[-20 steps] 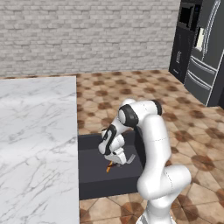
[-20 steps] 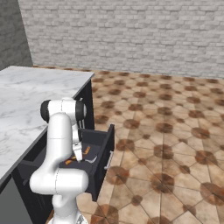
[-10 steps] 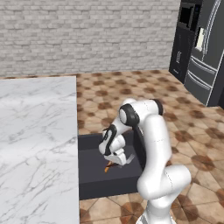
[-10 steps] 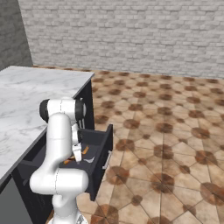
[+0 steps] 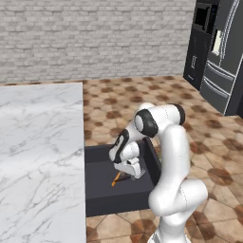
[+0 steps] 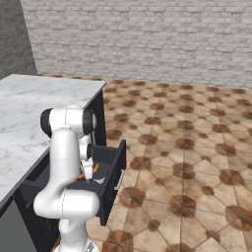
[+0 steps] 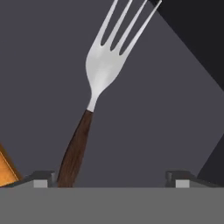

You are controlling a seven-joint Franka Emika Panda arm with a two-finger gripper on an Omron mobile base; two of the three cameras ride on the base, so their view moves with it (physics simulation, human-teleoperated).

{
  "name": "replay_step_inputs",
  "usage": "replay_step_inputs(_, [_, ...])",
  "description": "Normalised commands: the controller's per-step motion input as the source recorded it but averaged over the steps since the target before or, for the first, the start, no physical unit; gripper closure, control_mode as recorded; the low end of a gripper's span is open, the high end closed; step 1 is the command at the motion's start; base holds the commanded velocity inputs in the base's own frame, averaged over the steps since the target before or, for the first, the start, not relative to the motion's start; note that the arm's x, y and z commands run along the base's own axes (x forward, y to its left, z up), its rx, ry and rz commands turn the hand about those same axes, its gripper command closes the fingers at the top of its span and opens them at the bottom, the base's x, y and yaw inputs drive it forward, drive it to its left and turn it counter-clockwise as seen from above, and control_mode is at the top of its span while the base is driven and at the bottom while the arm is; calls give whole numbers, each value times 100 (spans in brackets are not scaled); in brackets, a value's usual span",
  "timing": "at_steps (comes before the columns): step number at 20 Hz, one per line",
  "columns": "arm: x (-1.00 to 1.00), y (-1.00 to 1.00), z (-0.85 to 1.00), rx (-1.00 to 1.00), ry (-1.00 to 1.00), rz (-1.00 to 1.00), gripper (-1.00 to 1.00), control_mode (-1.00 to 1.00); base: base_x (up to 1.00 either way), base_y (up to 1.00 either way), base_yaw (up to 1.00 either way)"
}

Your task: Organize the utensils by type. Pick up the wooden spoons from the counter and place them in the open cabinet. Then pick up the metallic utensils from the counter and place them in the open drawer.

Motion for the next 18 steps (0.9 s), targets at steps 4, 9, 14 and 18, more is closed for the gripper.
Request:
replay_step_inputs(4, [-5, 0, 56, 1, 0, 0, -100, -100, 0, 0, 0])
replay_step_inputs(9, [-14, 0, 64, 2, -1, 3, -100, -100, 0, 0, 0])
replay_step_inputs(14, [-35, -1, 67, 0, -4, 17, -100, -100, 0, 0, 0])
replay_step_inputs(18, [-46, -6, 71, 0, -7, 28, -100, -100, 0, 0, 0])
